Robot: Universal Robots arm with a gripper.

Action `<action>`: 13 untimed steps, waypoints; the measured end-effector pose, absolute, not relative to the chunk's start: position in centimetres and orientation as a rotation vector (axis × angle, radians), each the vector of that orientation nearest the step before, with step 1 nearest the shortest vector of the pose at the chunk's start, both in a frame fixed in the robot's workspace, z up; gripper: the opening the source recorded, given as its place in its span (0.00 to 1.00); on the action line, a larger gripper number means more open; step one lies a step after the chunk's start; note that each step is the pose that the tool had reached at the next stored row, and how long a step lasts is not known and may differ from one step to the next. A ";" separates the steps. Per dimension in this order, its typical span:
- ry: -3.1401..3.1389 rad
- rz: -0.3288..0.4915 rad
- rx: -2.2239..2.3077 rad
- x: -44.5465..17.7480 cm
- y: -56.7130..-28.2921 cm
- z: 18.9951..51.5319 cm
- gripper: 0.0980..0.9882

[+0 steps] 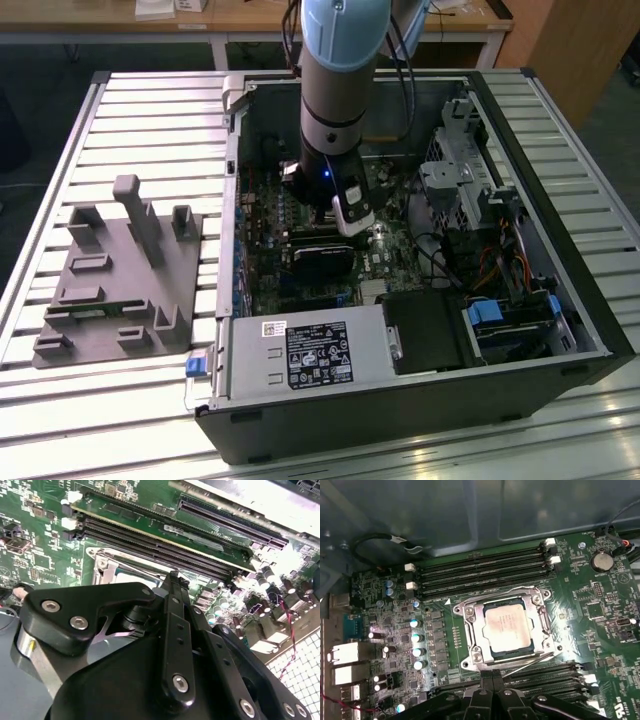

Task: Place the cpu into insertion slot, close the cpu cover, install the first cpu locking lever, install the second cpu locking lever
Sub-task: 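Install the second cpu locking lever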

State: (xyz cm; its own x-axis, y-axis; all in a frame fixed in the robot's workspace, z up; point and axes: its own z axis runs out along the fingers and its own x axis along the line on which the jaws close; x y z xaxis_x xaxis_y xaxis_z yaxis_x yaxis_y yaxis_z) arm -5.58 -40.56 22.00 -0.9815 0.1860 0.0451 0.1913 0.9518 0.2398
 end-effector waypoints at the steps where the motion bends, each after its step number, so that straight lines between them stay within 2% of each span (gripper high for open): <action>1: -3.080 -0.391 -0.297 -5.7 -40.7 21.9 0.01; 13: -3.066 -0.461 -0.291 -6.3 -41.1 20.3 0.01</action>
